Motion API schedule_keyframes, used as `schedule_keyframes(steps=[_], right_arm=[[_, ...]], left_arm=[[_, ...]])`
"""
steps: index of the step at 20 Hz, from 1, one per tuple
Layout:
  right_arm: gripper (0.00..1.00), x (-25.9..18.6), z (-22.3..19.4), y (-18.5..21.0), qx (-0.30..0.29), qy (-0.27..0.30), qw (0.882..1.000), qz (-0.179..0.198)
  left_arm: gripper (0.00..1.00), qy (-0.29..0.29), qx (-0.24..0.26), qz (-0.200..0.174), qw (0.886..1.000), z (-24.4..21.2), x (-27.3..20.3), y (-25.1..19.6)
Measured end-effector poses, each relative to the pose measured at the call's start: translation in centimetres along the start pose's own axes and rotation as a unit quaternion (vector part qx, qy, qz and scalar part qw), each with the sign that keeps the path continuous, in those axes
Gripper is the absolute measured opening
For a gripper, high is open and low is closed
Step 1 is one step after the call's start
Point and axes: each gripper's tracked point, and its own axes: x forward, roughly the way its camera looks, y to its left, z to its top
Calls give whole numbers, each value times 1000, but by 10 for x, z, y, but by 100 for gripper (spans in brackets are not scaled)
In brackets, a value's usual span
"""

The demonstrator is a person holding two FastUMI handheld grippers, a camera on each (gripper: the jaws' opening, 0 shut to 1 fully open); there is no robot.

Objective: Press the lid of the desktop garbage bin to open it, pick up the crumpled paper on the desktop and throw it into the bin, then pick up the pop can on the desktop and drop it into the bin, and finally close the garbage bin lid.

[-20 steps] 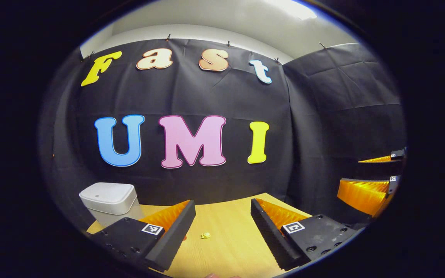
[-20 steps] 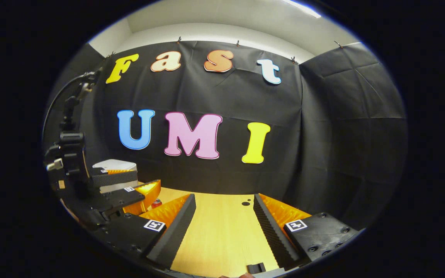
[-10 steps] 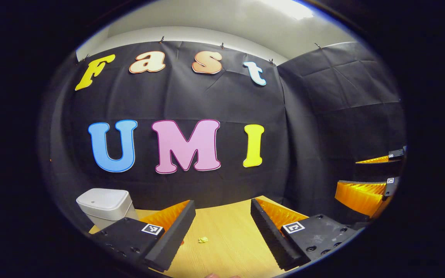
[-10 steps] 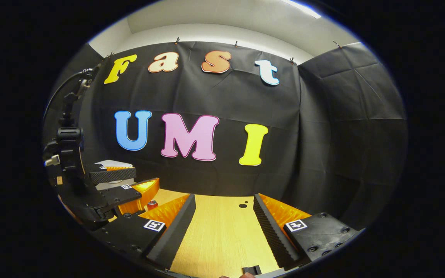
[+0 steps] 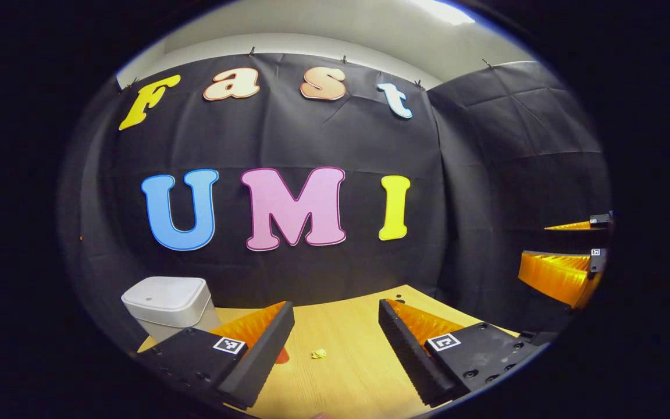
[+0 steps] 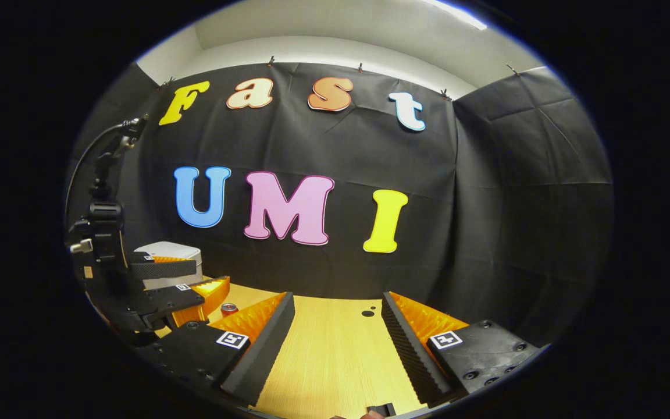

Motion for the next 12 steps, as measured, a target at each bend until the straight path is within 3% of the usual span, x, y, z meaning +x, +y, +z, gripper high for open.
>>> schedule_keyframes(steps=[5, 12], right_arm=[[96, 1, 1, 9, -3, -4, 1000, 1], [96, 11, 6, 25, -1, -9, 1000, 5]], left_arm=[[96, -4, 1, -2, 1000, 1, 0, 10], [86, -8, 8, 2, 1000, 3, 0, 30]])
